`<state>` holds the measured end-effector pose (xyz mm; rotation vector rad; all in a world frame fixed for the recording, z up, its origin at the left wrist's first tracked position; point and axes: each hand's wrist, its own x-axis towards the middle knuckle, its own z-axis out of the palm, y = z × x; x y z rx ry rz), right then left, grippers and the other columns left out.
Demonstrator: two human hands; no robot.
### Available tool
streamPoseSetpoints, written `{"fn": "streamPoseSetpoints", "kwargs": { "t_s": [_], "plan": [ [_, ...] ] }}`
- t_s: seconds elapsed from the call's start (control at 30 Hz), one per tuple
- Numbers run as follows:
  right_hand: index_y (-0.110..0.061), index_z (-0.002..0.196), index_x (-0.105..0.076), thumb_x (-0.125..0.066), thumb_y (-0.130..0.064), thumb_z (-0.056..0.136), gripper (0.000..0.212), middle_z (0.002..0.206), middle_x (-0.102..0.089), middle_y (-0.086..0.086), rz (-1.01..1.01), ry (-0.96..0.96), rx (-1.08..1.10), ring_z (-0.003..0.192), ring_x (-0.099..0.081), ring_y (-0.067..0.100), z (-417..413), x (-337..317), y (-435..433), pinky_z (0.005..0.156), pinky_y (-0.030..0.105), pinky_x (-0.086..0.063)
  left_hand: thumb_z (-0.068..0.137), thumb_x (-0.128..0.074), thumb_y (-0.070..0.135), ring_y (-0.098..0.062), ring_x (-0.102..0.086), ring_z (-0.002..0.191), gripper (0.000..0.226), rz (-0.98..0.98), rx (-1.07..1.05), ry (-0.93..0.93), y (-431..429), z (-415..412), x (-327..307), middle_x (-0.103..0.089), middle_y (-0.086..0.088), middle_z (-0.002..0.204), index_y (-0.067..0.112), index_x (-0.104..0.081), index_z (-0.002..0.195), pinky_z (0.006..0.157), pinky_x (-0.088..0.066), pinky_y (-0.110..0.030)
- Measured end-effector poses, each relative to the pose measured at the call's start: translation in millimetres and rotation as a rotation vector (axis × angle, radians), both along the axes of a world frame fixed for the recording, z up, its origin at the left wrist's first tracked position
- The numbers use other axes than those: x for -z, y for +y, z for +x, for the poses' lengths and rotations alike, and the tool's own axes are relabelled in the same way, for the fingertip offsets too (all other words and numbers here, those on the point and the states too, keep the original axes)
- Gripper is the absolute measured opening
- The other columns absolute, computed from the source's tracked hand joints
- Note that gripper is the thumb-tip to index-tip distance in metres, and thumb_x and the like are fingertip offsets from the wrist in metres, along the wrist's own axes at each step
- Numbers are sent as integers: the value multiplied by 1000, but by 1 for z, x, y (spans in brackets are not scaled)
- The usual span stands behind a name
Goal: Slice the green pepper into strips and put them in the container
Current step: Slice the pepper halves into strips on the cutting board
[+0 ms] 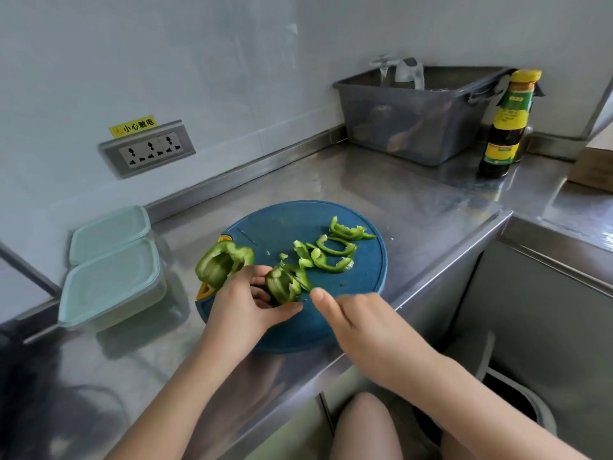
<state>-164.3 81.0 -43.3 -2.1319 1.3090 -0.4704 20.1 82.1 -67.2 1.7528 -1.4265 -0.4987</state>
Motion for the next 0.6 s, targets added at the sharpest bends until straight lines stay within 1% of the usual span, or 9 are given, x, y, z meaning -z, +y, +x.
{"fn": "streamPoseSetpoints", "kwargs": {
  "t_s": [0.07, 0.1, 0.17, 0.23, 0.33, 0.4, 0.47, 0.53, 0.6],
  "plan": [
    [-15, 58, -33, -12, -67, 83, 62, 58, -40, 3, -35, 4, -1, 66, -47, 30, 1, 5, 10, 67, 41, -42, 58, -88, 18, -11, -58, 61, 53, -5, -1, 5, -1, 0, 2, -64, -5, 83, 12, -53, 97, 55, -45, -12],
    [-16, 59, -33, -9, -68, 81, 61, 59, -41, 3, -47, 4, 0, 68, -49, 31, 1, 7, 14, 68, 43, -43, 58, -86, 14, -9, -58, 59, 53, -3, -1, 13, -1, 0, 3, -64, -7, 86, 8, -53, 98, 54, -46, -14],
    [-16, 60, -31, -7, -67, 80, 60, 59, -39, 3, -44, -4, 4, 66, -46, 29, 1, 10, 20, 66, 41, -41, 59, -84, 8, -3, -58, 56, 51, 2, 5, 22, 0, -1, 2, -63, -6, 84, 4, -52, 99, 54, -46, -13],
    [-16, 60, -30, -8, -67, 80, 59, 58, -36, 2, -17, -14, 2, 63, -41, 26, 1, 13, 25, 64, 39, -39, 57, -85, 9, 2, -56, 55, 53, 6, 11, 11, 1, -3, 0, -63, -5, 81, 4, -54, 100, 53, -45, -10],
    [-16, 61, -29, -6, -65, 81, 58, 60, -36, 2, -12, -1, 7, 66, -41, 28, 1, 15, 28, 65, 38, -38, 54, -87, 17, 3, -52, 53, 55, 5, 1, -34, 2, -3, -4, -60, -2, 77, 7, -56, 99, 53, -43, -10],
    [-16, 62, -29, -5, -65, 81, 57, 60, -36, 1, -16, 13, 7, 67, -41, 28, 1, 16, 30, 66, 38, -38, 52, -87, 23, -1, -52, 53, 53, 0, -1, -64, 3, -3, -7, -61, -2, 73, 9, -58, 93, 51, -43, -11],
    [-16, 63, -29, -5, -65, 81, 57, 61, -36, 1, -19, 29, 0, 68, -42, 28, 2, 17, 31, 66, 38, -39, 45, -85, 37, -8, -56, 56, 56, 0, 4, -73, 4, -2, -8, -63, -4, 74, 13, -58, 88, 54, -47, -17],
    [-17, 64, -30, -2, -66, 80, 59, 62, -37, 1, -28, 53, -8, 69, -45, 28, 3, 17, 31, 67, 38, -40, 36, -71, 52, -19, -60, 61, 62, 0, -3, -78, 2, -2, -7, -64, -6, 76, 19, -57, 87, 59, -50, -26],
    [-18, 65, -30, 3, -68, 78, 61, 63, -39, 1, -53, 78, -13, 70, -48, 28, 4, 19, 31, 67, 37, -41, 33, -65, 53, -25, -60, 62, 64, 5, -7, -72, 0, -1, -5, -64, -11, 77, 19, -57, 87, 59, -50, -31]
  ]
}}
